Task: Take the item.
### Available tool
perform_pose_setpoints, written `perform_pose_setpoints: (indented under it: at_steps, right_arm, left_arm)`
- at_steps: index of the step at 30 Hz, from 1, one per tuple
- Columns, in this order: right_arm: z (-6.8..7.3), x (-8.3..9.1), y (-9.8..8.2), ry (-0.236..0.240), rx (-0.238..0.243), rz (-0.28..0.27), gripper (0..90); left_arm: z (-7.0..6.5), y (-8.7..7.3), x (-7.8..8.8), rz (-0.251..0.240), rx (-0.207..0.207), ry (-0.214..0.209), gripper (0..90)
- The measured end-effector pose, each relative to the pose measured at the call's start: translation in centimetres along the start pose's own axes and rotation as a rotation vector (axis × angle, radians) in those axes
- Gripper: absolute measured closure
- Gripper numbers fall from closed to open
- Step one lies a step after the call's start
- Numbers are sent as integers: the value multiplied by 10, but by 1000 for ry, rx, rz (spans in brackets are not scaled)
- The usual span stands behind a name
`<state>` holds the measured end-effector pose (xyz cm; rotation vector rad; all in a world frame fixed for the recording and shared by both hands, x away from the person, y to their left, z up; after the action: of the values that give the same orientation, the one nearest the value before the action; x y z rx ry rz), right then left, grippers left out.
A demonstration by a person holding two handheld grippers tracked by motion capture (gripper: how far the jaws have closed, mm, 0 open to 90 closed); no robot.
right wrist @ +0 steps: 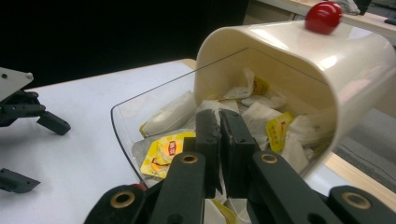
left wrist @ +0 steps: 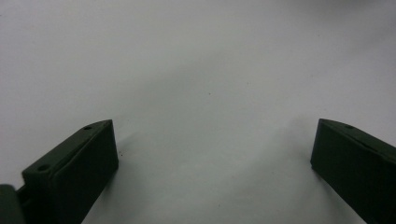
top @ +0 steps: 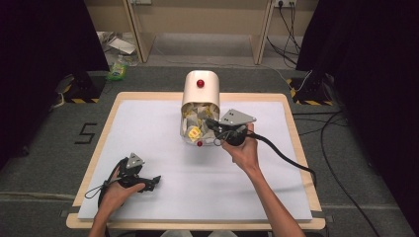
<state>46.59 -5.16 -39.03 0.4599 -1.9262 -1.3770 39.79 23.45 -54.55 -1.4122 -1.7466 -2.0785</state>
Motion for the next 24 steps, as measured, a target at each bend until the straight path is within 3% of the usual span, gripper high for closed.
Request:
perform_pose_setpoints:
  at_steps: [5,14,24]
  right_arm:
    - [-3,4,5,13,-34,-38,871]
    - [-3,1,9,25,-44,-62,873]
    - [-9,9,17,17,-64,-109,874]
  left_arm:
    - [0,0,0,2,-2,0,0]
    - [0,0,0,2,-2,0,0]
    - [0,0,0,2,-2,0,0]
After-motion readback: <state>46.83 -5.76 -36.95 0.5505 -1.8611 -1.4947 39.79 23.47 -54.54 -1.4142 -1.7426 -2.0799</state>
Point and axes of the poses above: each handheld gripper's, and its own axes: x roughly backward along the jaws, y roughly out of its top, z roughly to its left, the point moved 5 cm from there along -x, roughly forward along the jaws, and after that the axes turned 4 degrees about -y, right-handed, at the moved point
